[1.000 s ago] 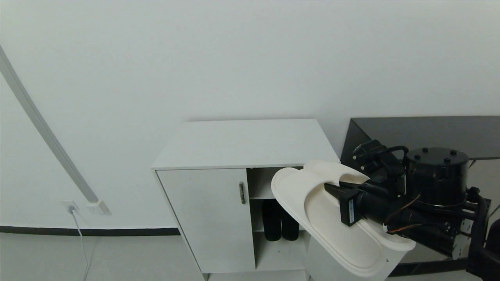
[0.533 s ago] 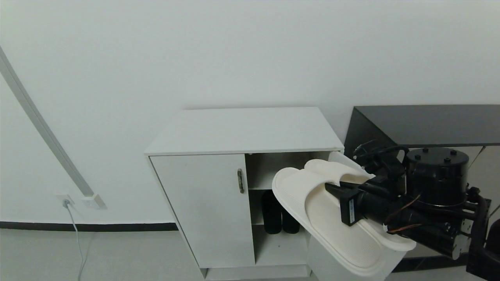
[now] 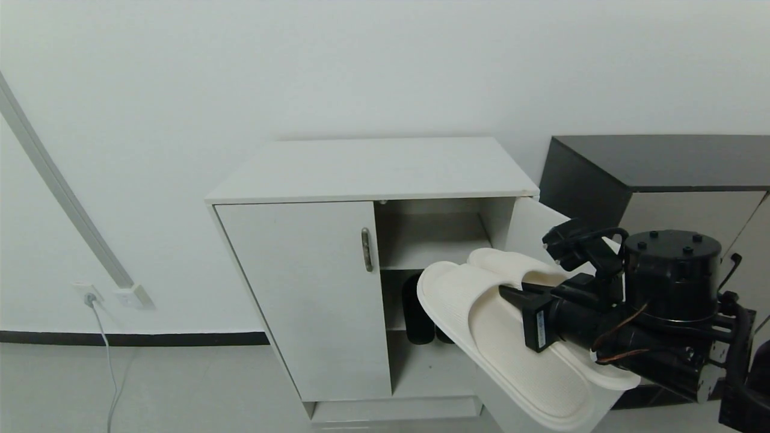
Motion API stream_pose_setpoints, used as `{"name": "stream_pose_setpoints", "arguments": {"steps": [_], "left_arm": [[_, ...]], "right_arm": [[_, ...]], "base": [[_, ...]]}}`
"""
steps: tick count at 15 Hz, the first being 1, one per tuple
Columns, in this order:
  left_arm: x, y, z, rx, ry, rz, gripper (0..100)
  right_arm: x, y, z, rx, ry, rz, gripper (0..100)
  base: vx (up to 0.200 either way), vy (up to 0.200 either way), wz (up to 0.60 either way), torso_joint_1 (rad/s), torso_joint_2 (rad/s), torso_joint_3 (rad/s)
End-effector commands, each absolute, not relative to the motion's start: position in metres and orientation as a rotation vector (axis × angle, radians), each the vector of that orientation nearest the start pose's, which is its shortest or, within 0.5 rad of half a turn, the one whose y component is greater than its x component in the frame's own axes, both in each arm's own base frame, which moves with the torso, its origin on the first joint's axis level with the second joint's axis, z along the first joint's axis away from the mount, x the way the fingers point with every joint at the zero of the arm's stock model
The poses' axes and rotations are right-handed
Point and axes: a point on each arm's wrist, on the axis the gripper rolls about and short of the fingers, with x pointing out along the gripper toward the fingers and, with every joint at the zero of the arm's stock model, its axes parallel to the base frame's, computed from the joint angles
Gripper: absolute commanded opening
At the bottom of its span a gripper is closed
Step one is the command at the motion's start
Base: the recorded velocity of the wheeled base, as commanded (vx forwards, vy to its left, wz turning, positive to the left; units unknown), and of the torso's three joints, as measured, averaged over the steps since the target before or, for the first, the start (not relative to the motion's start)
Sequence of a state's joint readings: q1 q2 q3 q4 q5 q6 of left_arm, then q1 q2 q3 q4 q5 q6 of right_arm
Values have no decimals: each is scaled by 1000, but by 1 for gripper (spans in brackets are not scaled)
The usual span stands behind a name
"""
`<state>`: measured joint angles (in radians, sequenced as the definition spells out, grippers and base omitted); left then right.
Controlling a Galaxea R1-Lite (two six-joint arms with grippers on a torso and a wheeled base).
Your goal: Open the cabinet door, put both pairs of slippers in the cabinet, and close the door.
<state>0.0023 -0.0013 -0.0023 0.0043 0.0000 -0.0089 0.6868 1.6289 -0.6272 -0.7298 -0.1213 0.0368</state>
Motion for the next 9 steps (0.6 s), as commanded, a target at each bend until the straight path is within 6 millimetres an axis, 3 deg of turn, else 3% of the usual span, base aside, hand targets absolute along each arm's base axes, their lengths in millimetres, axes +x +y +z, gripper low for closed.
{"name": "stream_pose_setpoints", "arguments": {"steps": [1,9], "left_arm": [[-23,0,76,-9,2,3,0],[-23,0,75,-11,3,3,0]], "right_arm": [[213,173,165,-74,266,562,0],[211,173,163,-78,273,566,0]], "base": [[0,0,0,-193,496,320],[0,0,0,-151,485,333]]}}
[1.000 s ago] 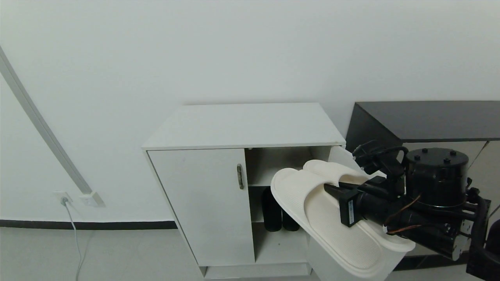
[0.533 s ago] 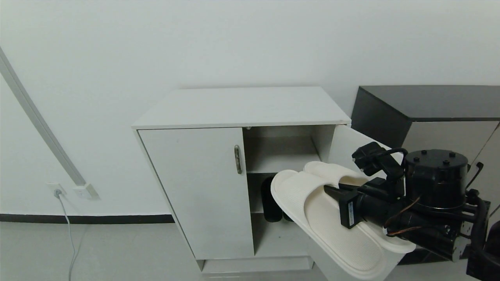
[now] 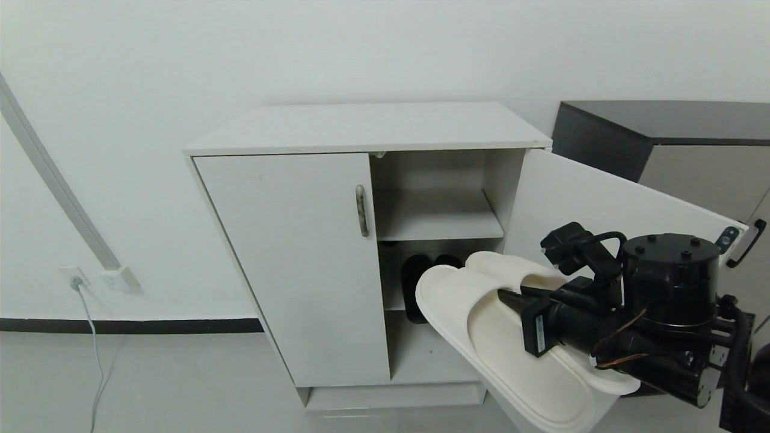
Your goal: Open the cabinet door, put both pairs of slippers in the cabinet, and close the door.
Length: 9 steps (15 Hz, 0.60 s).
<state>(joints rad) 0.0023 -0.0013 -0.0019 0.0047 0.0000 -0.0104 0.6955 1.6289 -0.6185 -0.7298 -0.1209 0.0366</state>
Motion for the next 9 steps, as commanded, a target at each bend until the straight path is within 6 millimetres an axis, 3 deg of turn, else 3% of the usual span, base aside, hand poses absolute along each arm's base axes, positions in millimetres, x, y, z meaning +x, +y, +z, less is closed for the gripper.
{"name": "stream_pose_setpoints", "arguments": {"steps": [1,9], "left_arm": [[-23,0,76,-11,2,3,0],[-23,0,75,-12,3,5,0]], "right_arm": [[211,173,163,-78,273,566,0],[213,174,157,-79,269,564,0]], "base": [[0,0,0,-105,456,339],[0,0,0,-47,435,381]]}}
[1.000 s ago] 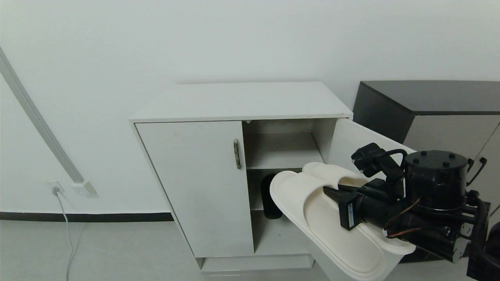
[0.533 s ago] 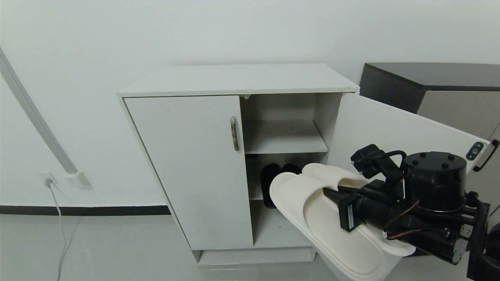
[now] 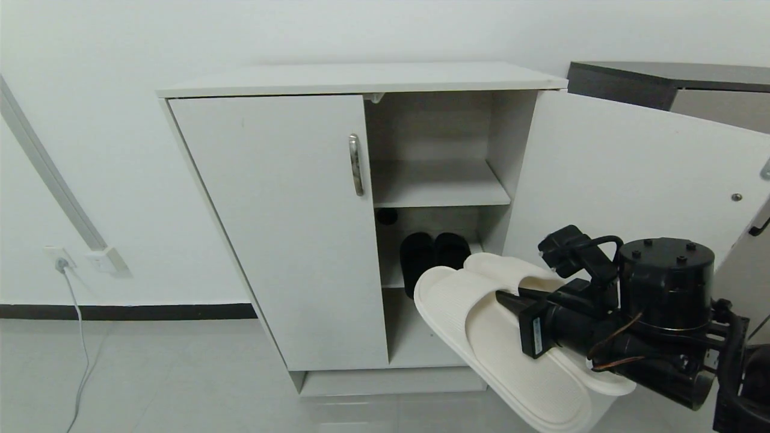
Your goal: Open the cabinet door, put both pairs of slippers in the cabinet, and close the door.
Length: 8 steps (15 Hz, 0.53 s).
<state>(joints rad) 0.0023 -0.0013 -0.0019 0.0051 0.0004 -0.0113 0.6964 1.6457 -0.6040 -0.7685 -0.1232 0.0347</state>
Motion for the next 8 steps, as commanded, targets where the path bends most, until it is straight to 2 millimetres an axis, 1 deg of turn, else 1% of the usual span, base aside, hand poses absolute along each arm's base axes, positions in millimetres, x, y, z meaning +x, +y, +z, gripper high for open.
{"name": "stream_pose_setpoints", "arguments": {"steps": [1,8], "left_arm": [[-23,0,75,-12,3,5,0],[-23,0,76,-12,2,5,0]], "right_arm": [[213,175,156,-82,273,565,0],[214,176,154,-90,261,566,0]], "base": [[0,0,0,-2,105,95],[0,0,0,0,0,0]]}}
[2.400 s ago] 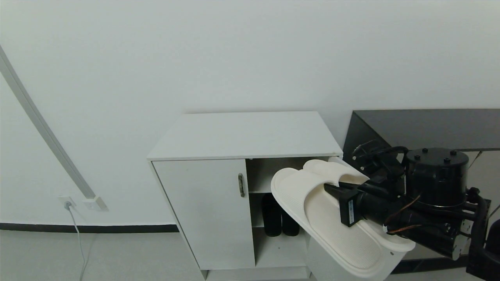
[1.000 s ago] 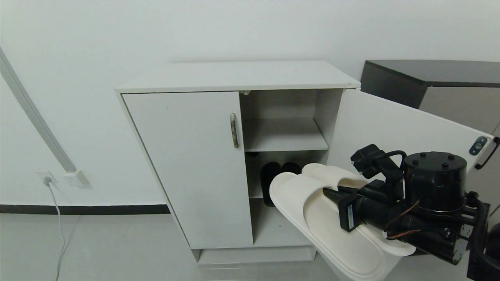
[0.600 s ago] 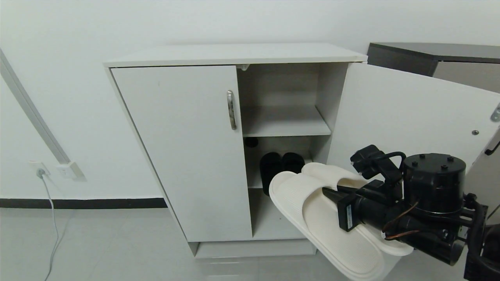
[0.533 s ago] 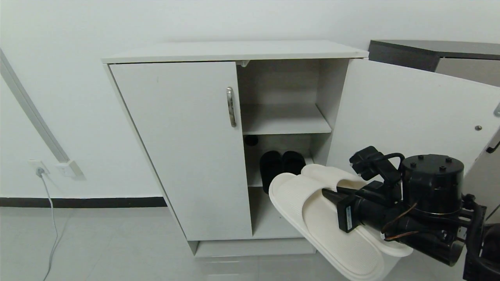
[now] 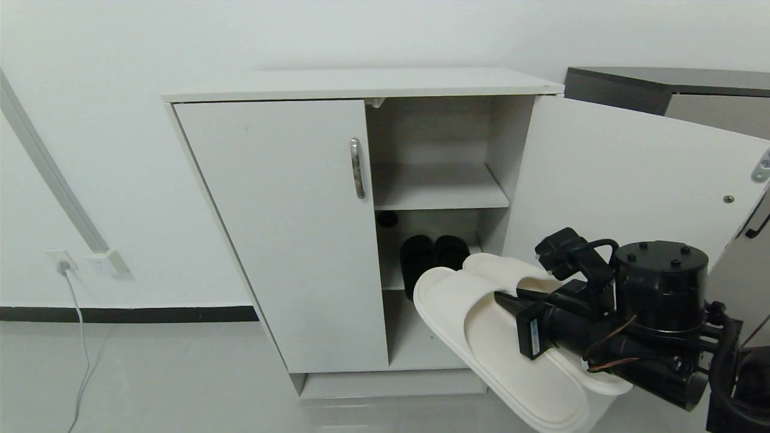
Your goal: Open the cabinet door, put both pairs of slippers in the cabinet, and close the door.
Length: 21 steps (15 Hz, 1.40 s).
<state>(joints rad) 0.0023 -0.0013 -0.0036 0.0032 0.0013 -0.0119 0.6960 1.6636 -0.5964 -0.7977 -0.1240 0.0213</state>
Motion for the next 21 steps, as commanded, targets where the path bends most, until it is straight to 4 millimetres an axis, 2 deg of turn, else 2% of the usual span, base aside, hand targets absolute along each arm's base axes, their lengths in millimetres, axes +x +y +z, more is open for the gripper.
{"name": "stream_pose_setpoints", "arguments": {"steps": [1,4,5,7,8,9,10,12,13,14,15,16,21], "left_arm": [[-23,0,76,-12,2,3,0],[-23,0,75,-11,3,3,0],[-23,0,76,-9,2,3,0],[-23,0,76,-5,2,0,0],[-23,0,76,-5,2,0,0],[-23,0,76,-5,2,0,0],[-23,0,75,-5,3,0,0],[-23,0,75,-5,3,0,0],[-23,0,76,-5,2,0,0],[-23,0,76,-5,2,0,0],[-23,0,76,-5,2,0,0],[-23,0,76,-5,2,0,0],[-23,0,75,-5,3,0,0]], "right_arm": [[214,175,153,-91,264,567,0],[216,178,154,-96,230,550,0],[216,187,153,-110,216,494,0],[227,223,139,-119,226,354,0],[230,234,136,-113,221,323,0],[237,256,143,-78,188,300,0],[239,265,151,-61,186,303,0],[238,275,177,-25,247,247,0],[239,276,183,-18,262,206,0],[245,280,204,27,280,95,0],[246,281,209,34,281,77,0],[249,284,223,50,267,59,0],[258,293,234,15,201,75,0]], "base": [[0,0,0,-2,217,159],[0,0,0,0,81,41],[0,0,0,0,0,0],[0,0,0,0,0,0],[0,0,0,0,0,0],[0,0,0,0,0,0],[0,0,0,0,0,0],[0,0,0,0,0,0],[0,0,0,0,0,0],[0,0,0,0,0,0],[0,0,0,0,0,0],[0,0,0,0,0,0],[0,0,0,0,0,0]]}}
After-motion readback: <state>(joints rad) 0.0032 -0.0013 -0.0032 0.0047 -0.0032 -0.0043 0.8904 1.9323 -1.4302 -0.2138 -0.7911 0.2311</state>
